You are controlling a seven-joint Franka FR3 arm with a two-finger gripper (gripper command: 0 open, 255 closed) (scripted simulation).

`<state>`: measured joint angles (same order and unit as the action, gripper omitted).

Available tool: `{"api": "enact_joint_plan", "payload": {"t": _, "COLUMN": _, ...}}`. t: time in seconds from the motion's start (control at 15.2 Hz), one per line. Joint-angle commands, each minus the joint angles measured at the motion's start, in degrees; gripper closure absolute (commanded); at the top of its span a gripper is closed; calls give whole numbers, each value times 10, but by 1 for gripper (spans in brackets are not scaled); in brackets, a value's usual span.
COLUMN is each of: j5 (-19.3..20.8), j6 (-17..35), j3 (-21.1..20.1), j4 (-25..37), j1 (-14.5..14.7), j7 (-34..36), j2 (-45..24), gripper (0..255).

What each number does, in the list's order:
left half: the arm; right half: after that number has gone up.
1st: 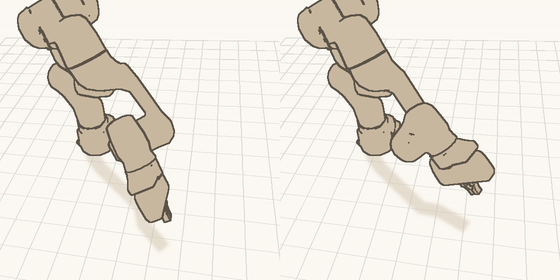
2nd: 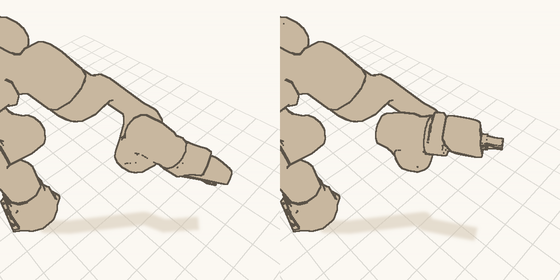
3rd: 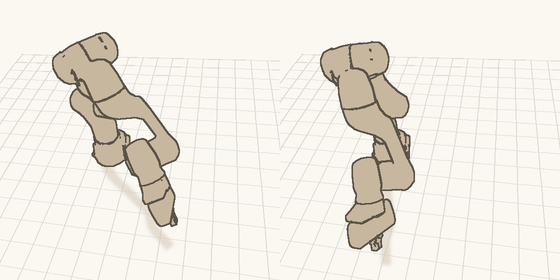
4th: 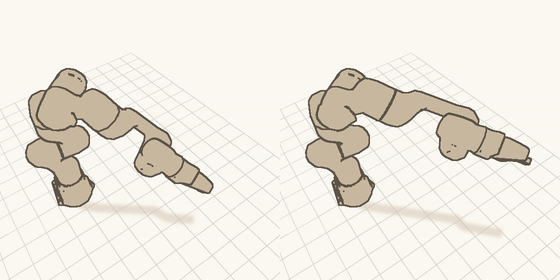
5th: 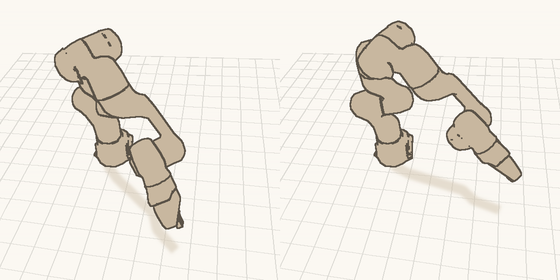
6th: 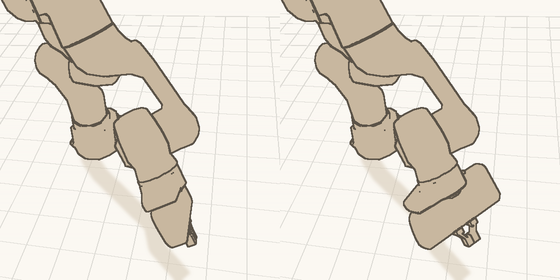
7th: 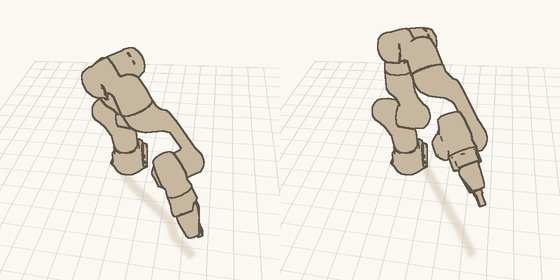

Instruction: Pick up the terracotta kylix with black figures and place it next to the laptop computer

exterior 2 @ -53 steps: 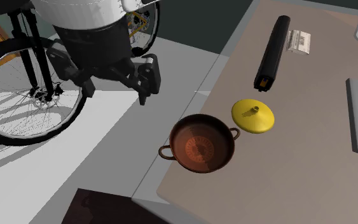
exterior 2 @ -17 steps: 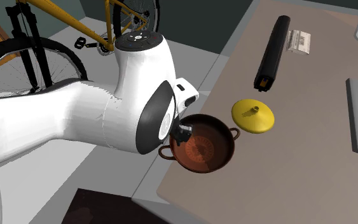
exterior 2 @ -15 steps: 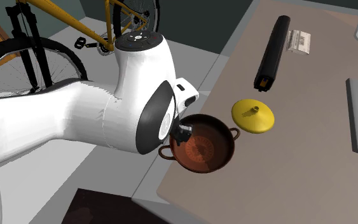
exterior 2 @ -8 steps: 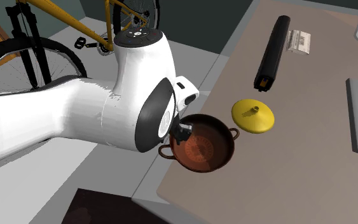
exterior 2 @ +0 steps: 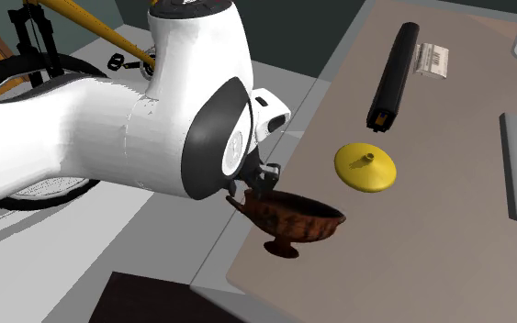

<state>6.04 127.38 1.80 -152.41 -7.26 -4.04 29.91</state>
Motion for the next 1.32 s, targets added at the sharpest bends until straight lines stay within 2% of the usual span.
{"api": "enact_joint_plan", "payload": {"t": 0.0, "j5": -1, "j6": -18, "j3": 0, "j4": 11, "j1": 1, "j7": -1, "j2": 8, "gripper": 255}}
{"api": "enact_joint_plan", "payload": {"t": 1.25, "j5": -9, "j6": -177, "j3": -3, "j4": 133, "j1": 3, "j7": -13, "j2": 44, "gripper": 255}}
